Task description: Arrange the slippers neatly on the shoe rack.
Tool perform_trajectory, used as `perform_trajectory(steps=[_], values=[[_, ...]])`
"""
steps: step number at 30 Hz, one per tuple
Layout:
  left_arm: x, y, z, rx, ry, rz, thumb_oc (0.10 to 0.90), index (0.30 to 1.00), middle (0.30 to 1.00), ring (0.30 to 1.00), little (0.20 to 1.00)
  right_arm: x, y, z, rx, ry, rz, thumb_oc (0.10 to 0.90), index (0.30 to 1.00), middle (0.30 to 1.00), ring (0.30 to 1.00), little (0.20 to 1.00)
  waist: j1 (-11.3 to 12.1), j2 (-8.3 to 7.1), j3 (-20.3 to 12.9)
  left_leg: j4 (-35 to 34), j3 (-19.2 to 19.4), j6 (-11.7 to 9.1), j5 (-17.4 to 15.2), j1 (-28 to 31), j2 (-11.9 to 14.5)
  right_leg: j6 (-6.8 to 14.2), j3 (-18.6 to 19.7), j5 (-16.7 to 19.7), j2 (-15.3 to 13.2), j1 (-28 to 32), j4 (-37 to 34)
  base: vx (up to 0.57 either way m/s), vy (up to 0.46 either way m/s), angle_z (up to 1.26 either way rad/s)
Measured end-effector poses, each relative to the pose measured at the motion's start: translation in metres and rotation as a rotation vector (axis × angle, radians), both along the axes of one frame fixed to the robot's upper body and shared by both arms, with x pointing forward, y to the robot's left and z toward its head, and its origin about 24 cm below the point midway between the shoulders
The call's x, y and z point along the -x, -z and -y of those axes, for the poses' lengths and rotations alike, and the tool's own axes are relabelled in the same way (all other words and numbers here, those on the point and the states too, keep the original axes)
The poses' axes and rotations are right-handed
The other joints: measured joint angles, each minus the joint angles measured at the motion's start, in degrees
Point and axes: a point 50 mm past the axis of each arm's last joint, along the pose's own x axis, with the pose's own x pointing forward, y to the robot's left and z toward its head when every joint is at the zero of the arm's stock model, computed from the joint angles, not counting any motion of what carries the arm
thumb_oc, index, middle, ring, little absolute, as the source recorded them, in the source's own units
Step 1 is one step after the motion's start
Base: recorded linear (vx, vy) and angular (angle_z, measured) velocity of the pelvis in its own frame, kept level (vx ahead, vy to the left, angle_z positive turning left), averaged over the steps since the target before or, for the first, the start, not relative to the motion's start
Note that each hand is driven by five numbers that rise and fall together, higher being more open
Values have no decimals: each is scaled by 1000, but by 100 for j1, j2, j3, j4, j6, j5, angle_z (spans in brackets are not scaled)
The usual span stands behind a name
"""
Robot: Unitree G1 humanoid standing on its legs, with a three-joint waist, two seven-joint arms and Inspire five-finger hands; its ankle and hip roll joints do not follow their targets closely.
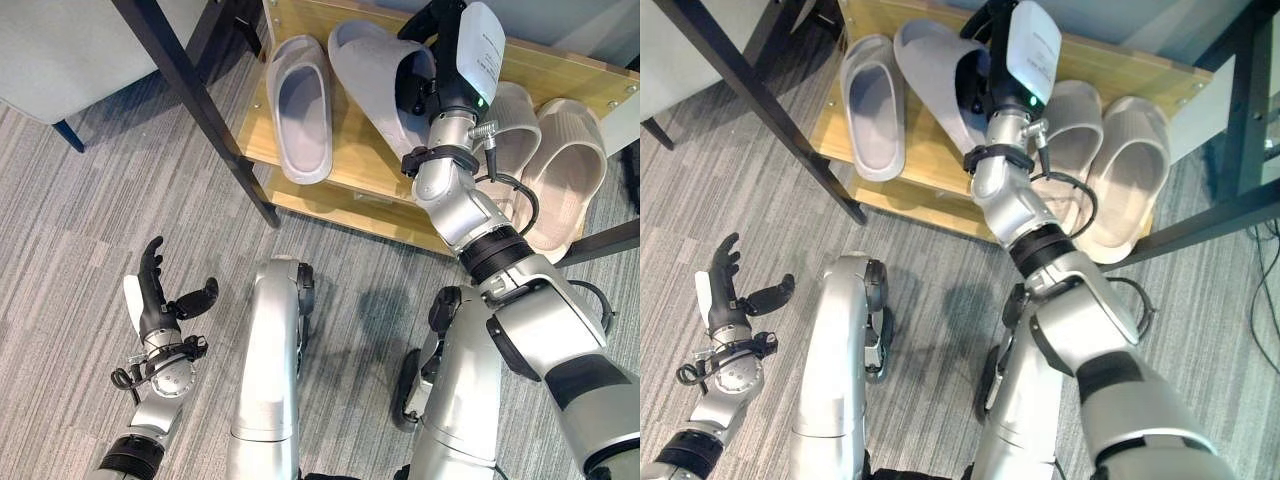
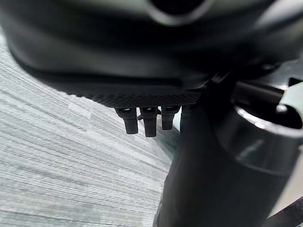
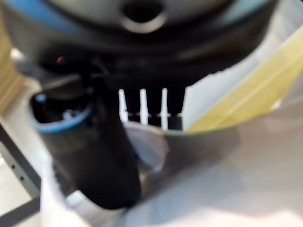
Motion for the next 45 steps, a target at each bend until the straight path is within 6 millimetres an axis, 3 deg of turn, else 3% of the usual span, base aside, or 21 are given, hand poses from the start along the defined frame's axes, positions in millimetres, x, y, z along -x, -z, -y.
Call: perform_trajectory(steps=[4, 9, 18, 25, 34, 45], values=[[-1, 1, 0, -2, -4, -12, 800, 900, 900, 900, 900, 1, 10, -23, -1, -46, -35, 400, 300, 300, 300, 300, -18, 0, 0, 2, -8, -23, -15, -2, 21, -1, -2, 0, 28, -28, 1, 2, -1, -1], [0, 2, 0, -4, -7, -22, 800, 900, 900, 900, 900, 5, 15, -22, -24, -65, -32, 400, 300, 300, 300, 300, -22, 0, 0, 30, -14, -5, -58, -2, 50, -1, -3, 0, 58, -31, 1, -3, -2, -2], [1, 4, 1, -37, -2, -42, 800, 900, 900, 900, 900, 7, 47, -17, -38, -51, -102, 400, 300, 300, 300, 300, -114, 3, 2, 59, -65, 4, -65, 0, 59, -1, -45, -1, 92, -20, 8, -3, -1, -1], [1, 4, 1, -37, 2, -42, 800, 900, 900, 900, 900, 10, 50, -35, -62, -105, -121, 400, 300, 300, 300, 300, -94, 22, 11, 64, -65, -3, -68, 14, 44, -1, -40, -1, 87, -1, 22, 0, 0, 0], [1, 10, 11, -46, 47, -67, 800, 900, 900, 900, 900, 10, 51, -38, -72, -116, -126, 400, 300, 300, 300, 300, -99, 36, 18, 64, -60, -27, -80, 30, 46, -1, -29, -1, 91, -3, 33, 0, 0, 0], [1, 11, 13, -73, 53, -84, 800, 900, 900, 900, 900, 11, 38, -19, -95, -25, -27, 400, 300, 300, 300, 300, -111, 55, 28, 66, -57, -27, -80, 44, 46, -1, -24, -2, 94, 10, 38, 0, 0, 0]])
